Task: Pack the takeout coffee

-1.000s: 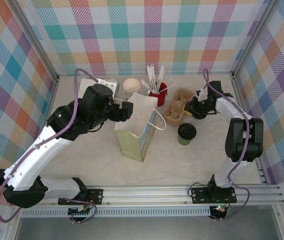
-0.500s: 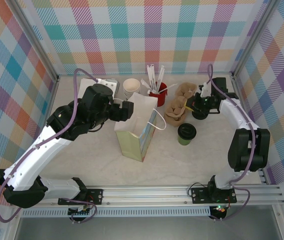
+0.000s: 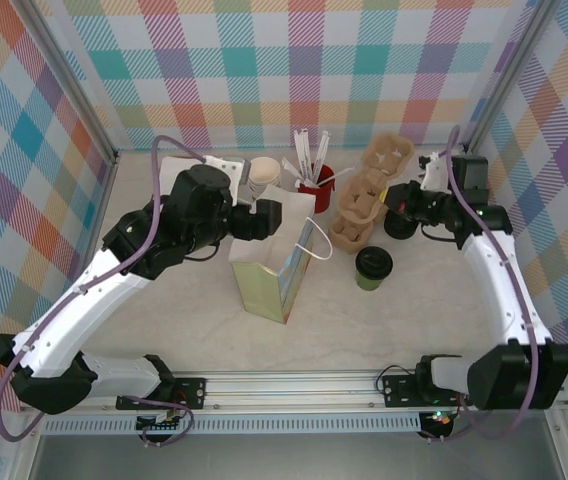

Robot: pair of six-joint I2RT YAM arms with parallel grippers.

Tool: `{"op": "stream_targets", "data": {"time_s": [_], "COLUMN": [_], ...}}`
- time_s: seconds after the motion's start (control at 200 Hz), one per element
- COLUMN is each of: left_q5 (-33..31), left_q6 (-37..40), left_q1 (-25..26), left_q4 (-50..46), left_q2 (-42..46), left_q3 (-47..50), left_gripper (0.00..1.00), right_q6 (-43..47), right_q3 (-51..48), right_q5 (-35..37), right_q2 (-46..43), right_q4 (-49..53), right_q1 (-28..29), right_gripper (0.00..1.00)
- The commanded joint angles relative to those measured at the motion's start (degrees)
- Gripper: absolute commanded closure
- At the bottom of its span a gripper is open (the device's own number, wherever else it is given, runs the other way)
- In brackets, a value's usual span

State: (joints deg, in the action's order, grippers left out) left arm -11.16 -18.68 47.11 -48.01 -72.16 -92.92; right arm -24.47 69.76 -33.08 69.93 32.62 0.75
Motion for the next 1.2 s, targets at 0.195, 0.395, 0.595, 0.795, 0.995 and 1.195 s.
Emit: {"op": "stream_targets", "data": {"time_s": [0.195,0.395,0.595,0.795,0.995,1.195], "left_q5": [10.1,16.6,23.2,26.6,28.0,29.1], "left_q6": [-1.9,-2.8,-3.8,-6.1,-7.4,-7.8], "left_q1": [0.4,0.4,0.4,0.4,0.5,0.5], "left_q4": [6.7,8.5,11.2,12.8,12.9,13.4], "left_q2": [-4.6,-9.1,-11.7,-12.4,-12.9,-13.1], "left_q3": [-3.1,-7.0,-8.9,-9.0,-9.4,-9.4], "left_gripper": [0.17,0.25,0.32,0.36,0.41,0.51], "right_q6": [0.1,1.0,2.9,2.9,2.4,0.9], "right_q3": [-0.4,-0.5,-0.9,-1.1,-1.2,-2.0], "right_q5": [-10.8,-17.7,-22.7,-23.8,-24.7,-25.1], "right_q2": [-10.0,-12.5,-13.4,-14.5,-14.6,-14.9], "right_q4": [-0.7,-1.1,-1.2,-2.0,-2.8,-4.8], "right_q1": [-0.2,0.1,0.9,1.2,1.4,1.6], "right_gripper": [0.95,0.97,0.97,0.97,0.96,0.96]}}
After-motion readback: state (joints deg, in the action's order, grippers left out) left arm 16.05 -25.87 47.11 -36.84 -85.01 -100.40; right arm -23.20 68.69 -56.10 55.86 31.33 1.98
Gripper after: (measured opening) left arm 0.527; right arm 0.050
